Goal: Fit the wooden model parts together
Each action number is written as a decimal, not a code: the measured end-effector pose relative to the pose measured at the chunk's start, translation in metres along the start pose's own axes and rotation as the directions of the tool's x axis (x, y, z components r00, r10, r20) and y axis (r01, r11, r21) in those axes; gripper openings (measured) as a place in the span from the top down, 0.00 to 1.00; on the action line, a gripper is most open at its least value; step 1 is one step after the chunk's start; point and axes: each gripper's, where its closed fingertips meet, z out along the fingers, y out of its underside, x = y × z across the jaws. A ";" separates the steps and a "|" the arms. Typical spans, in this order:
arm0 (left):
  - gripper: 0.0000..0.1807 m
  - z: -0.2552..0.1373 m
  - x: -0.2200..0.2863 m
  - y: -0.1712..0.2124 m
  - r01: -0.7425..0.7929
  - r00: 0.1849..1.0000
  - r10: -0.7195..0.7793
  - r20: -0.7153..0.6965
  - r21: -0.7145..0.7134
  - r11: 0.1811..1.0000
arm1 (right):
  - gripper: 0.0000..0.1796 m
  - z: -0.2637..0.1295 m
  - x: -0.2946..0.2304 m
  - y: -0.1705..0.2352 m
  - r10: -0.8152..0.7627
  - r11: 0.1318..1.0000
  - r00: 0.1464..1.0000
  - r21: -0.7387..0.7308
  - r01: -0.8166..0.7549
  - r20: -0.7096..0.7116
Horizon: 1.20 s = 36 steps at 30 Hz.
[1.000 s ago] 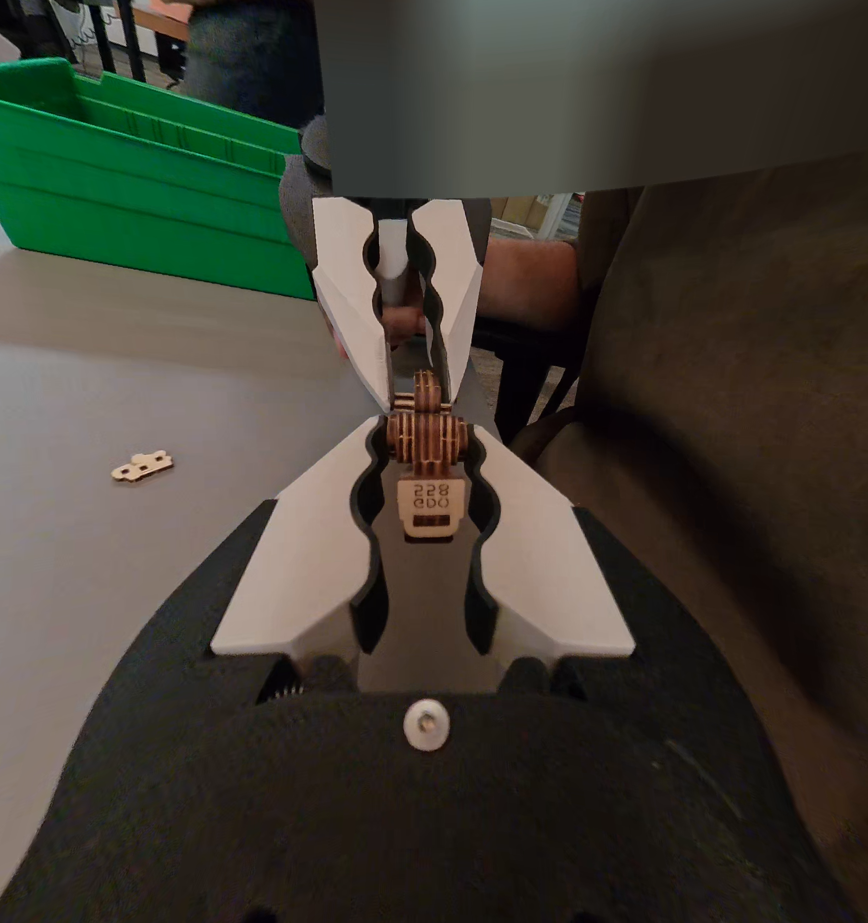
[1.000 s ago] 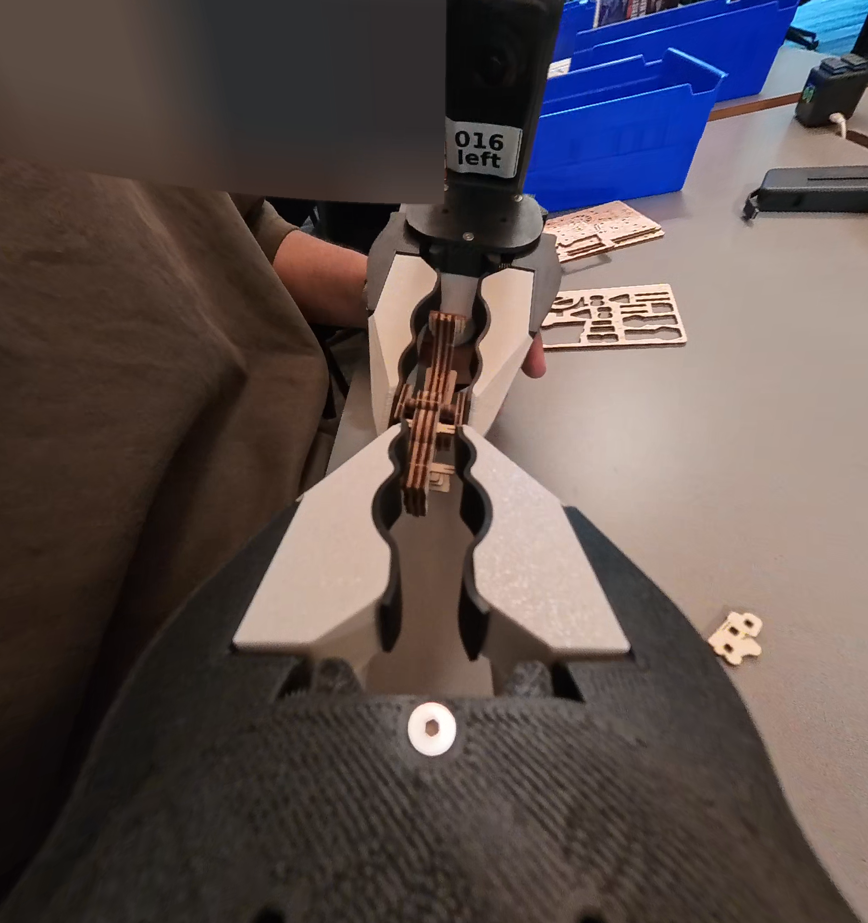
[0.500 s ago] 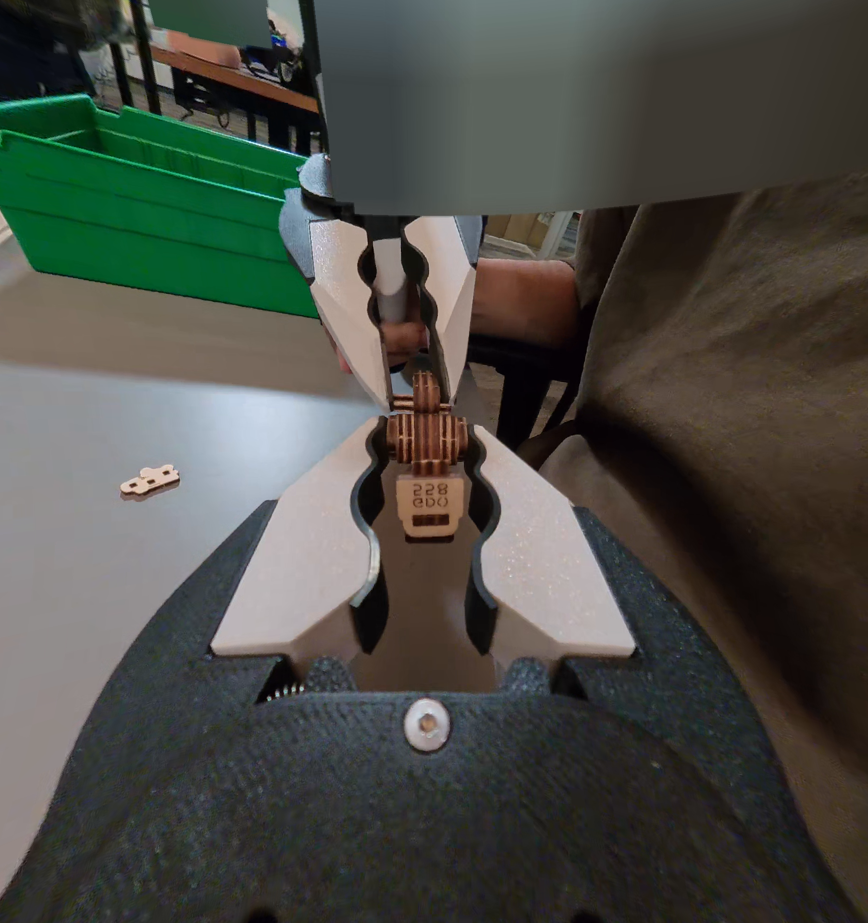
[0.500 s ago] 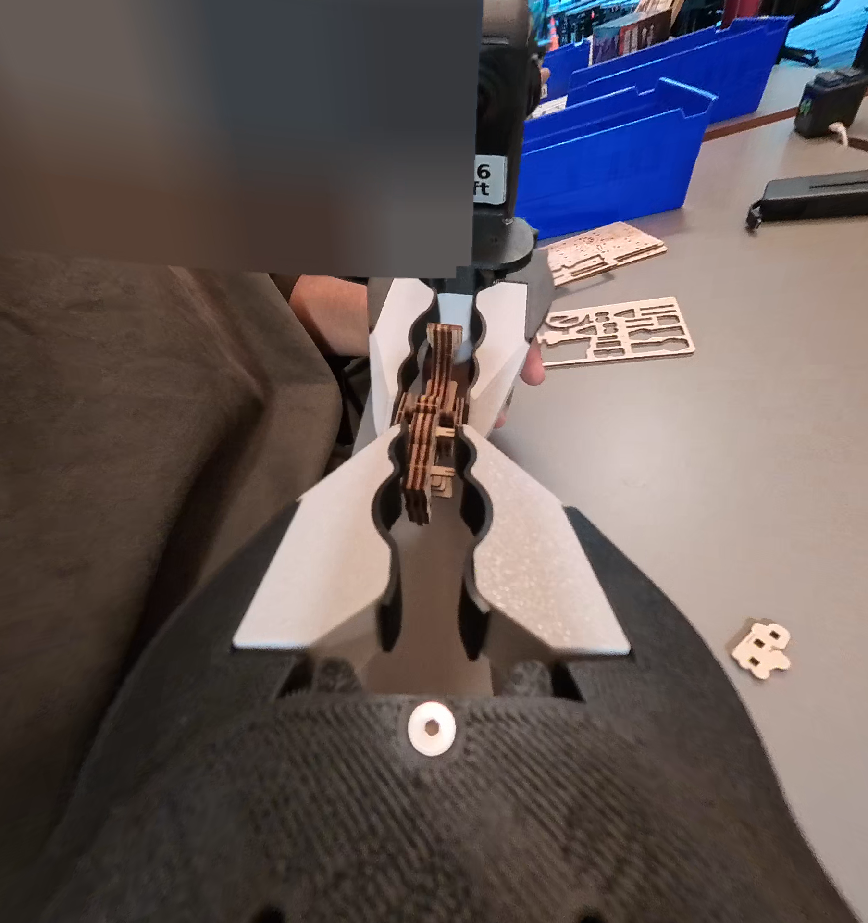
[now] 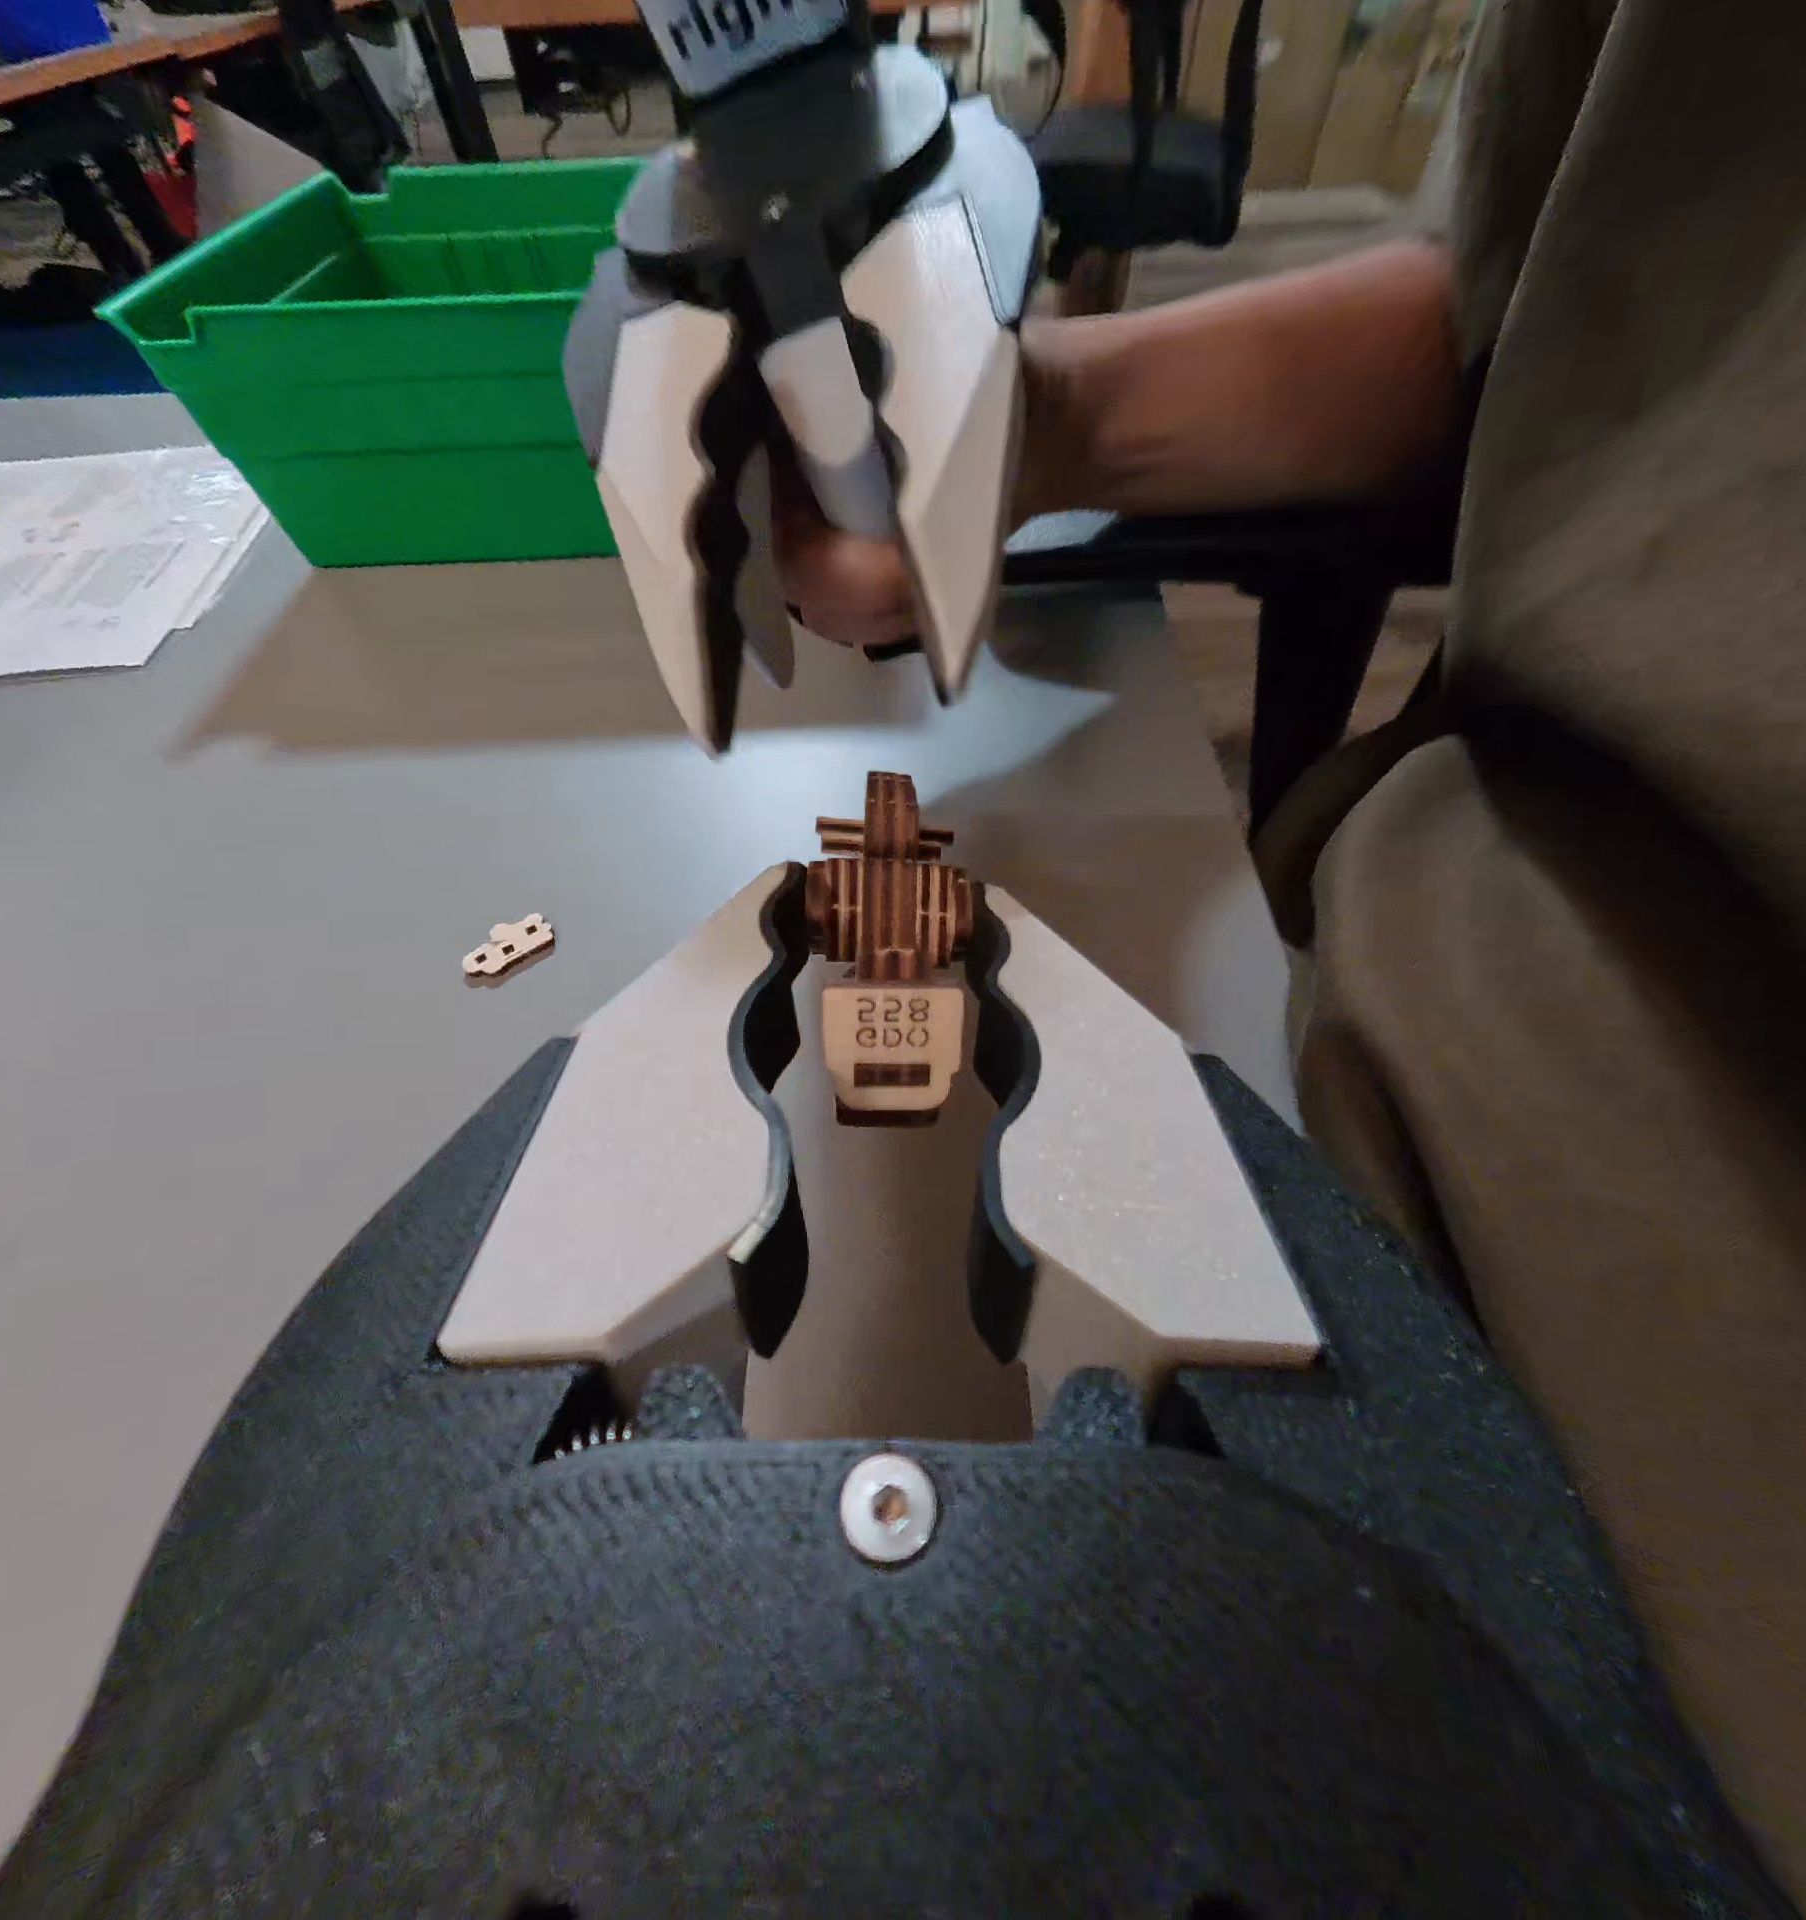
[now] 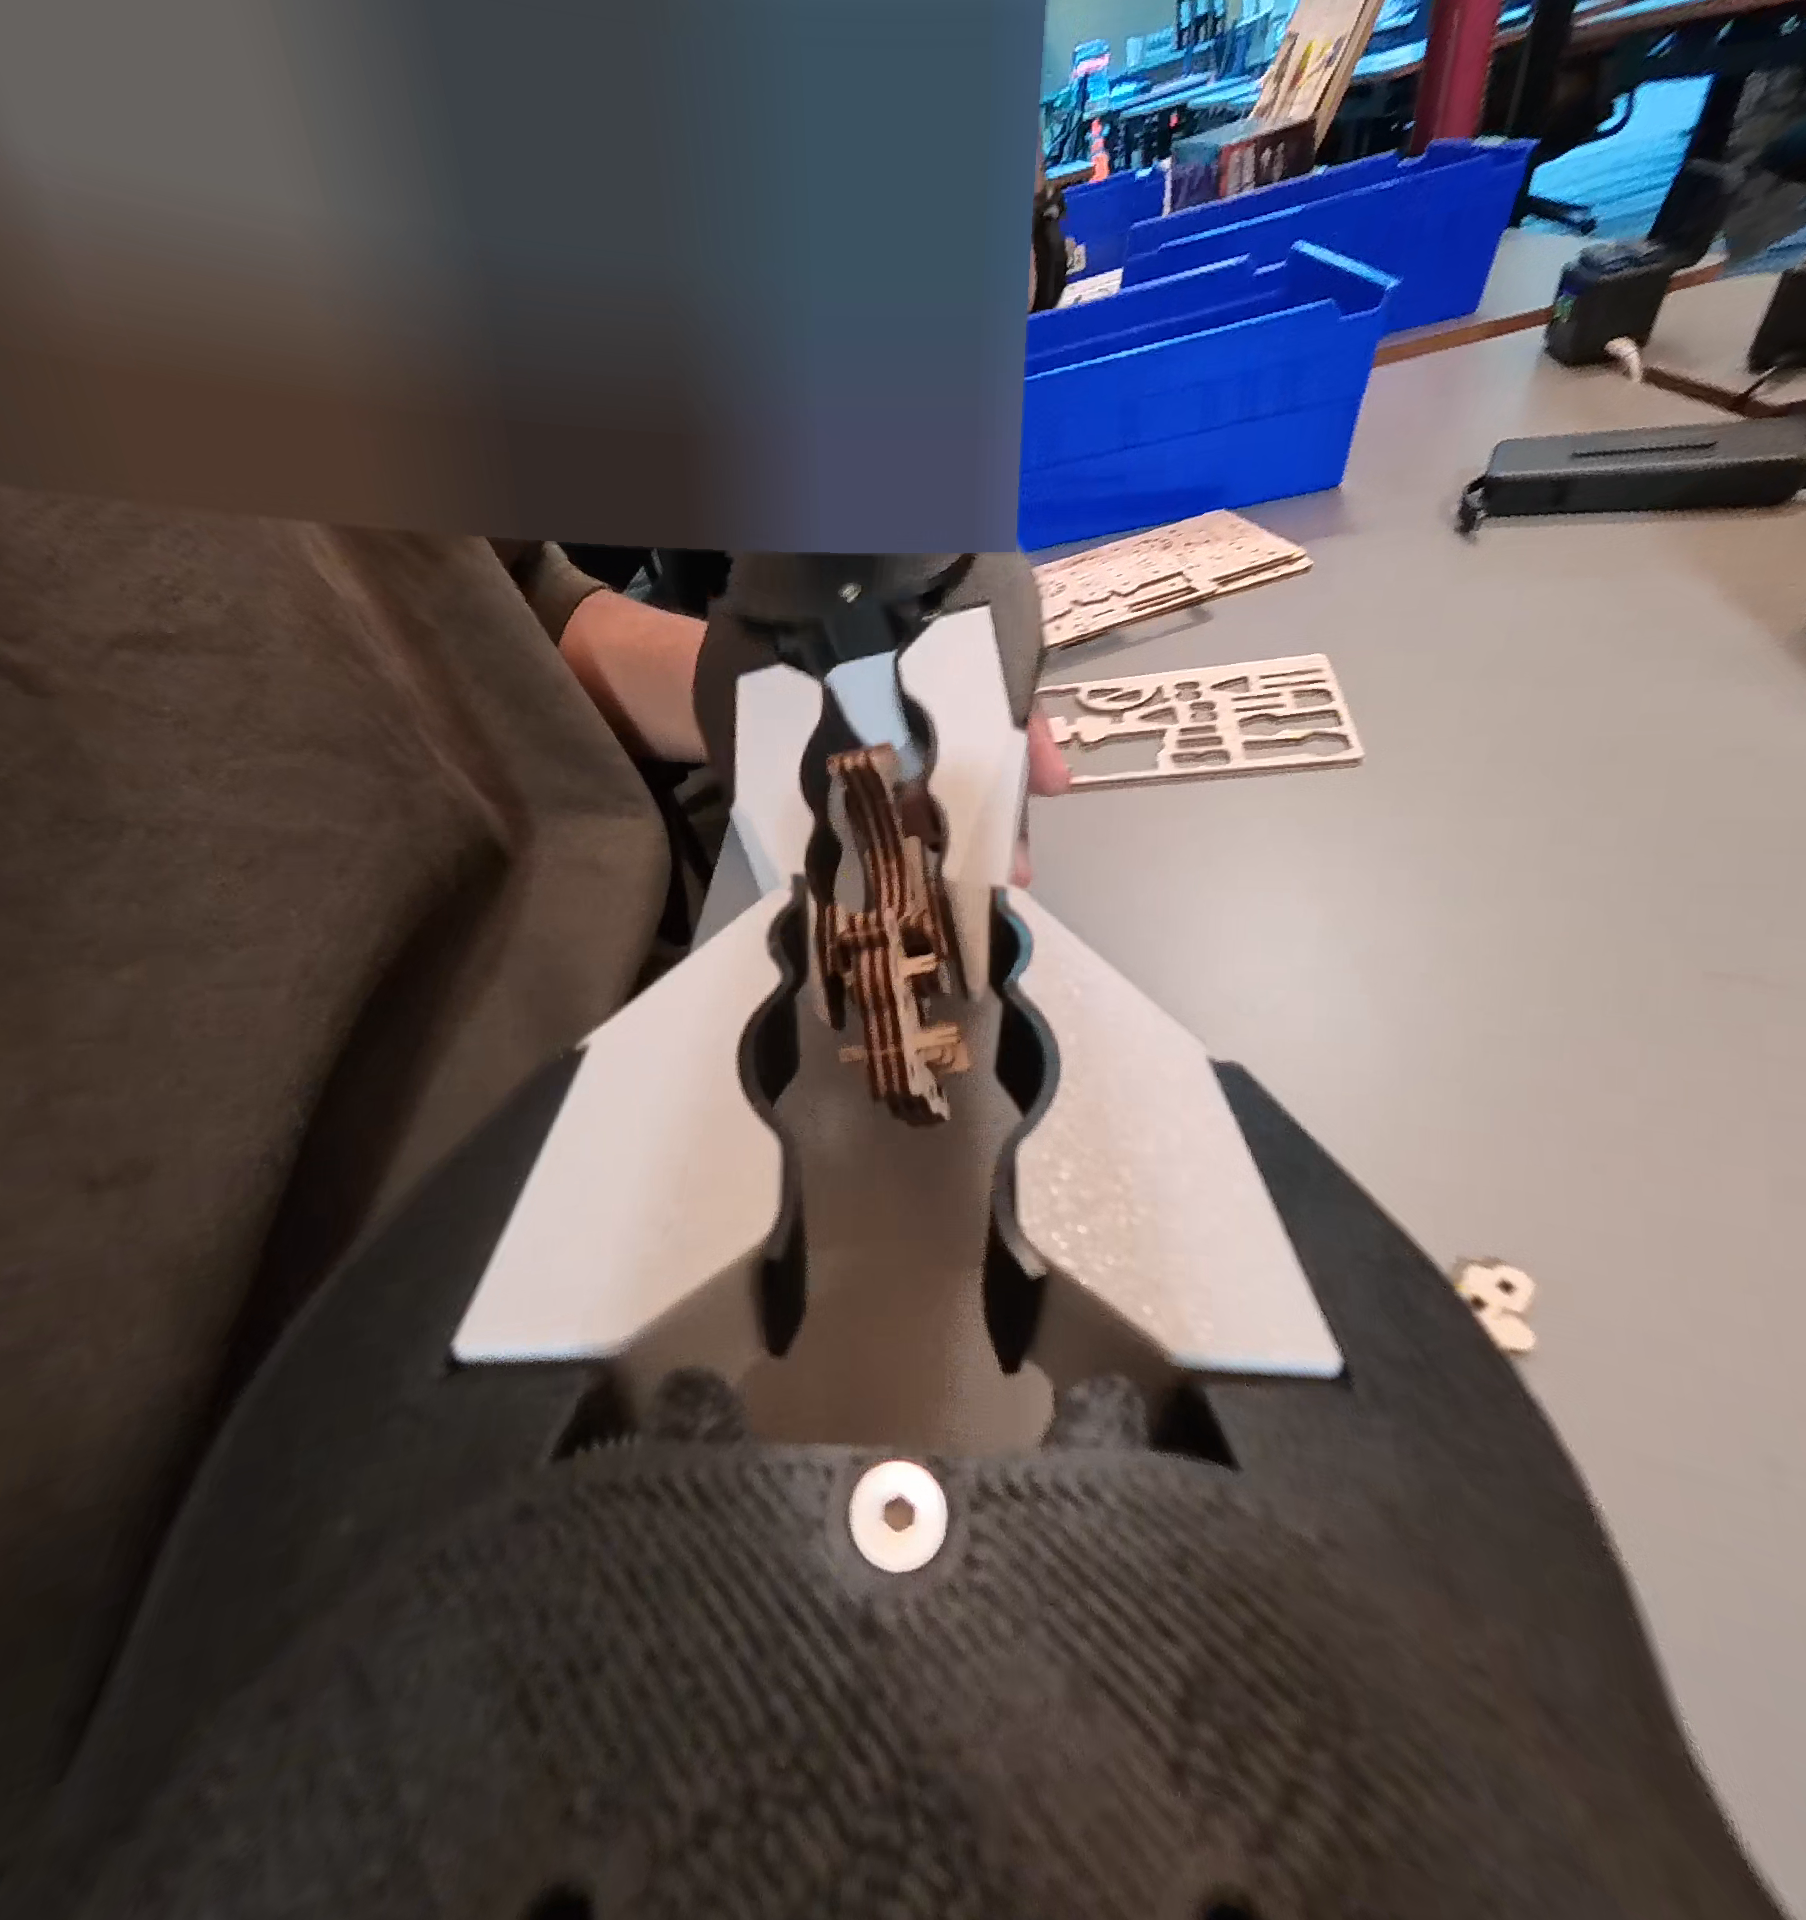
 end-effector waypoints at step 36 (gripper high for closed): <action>0.85 0.002 -0.022 -0.001 -0.191 0.938 0.214 0.273 -0.107 0.976 | 0.86 0.010 0.015 0.014 -0.253 0.960 0.945 -0.173 0.219 -0.207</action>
